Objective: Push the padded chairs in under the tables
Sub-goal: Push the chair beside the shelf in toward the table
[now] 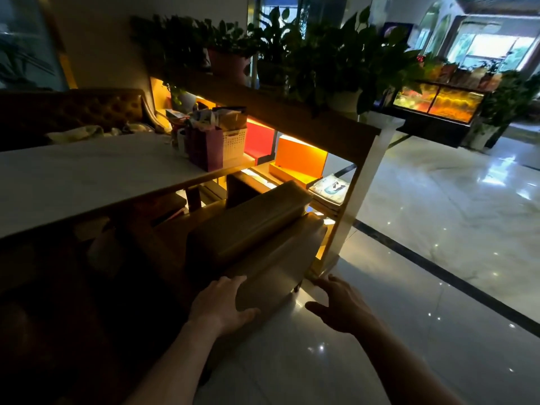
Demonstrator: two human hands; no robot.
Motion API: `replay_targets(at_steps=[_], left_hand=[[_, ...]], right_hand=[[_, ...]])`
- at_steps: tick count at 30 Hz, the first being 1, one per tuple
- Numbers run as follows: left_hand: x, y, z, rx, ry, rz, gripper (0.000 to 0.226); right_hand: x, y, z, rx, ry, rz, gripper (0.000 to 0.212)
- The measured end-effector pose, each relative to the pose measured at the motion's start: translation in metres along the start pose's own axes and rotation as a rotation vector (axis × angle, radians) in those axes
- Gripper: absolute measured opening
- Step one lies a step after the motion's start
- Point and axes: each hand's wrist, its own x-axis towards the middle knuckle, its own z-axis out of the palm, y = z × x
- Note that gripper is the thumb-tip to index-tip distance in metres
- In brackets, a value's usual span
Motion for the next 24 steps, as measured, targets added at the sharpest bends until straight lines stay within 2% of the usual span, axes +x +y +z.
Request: replay_targets(at_steps=[4, 14, 24], left_hand=[[0.074, 0.009, 0.014, -0.052, -0.038, -0.023, 0.089], [0.203, 0.02, 0.035, -0.082, -0.093, -0.178, 0.09], [0.291, 0.029, 0.11, -0.213, -0.012, -0.517, 0.087]], right_hand=[[0.068, 0.025, -0.016, -0.06, -0.101, 0.025, 0.065], [0.237, 0.076, -0.019, -0.033, -0.199, -0.042, 0.071], [0.414, 0.127, 0.021, -0.194, -0.273, -0.319, 0.077]])
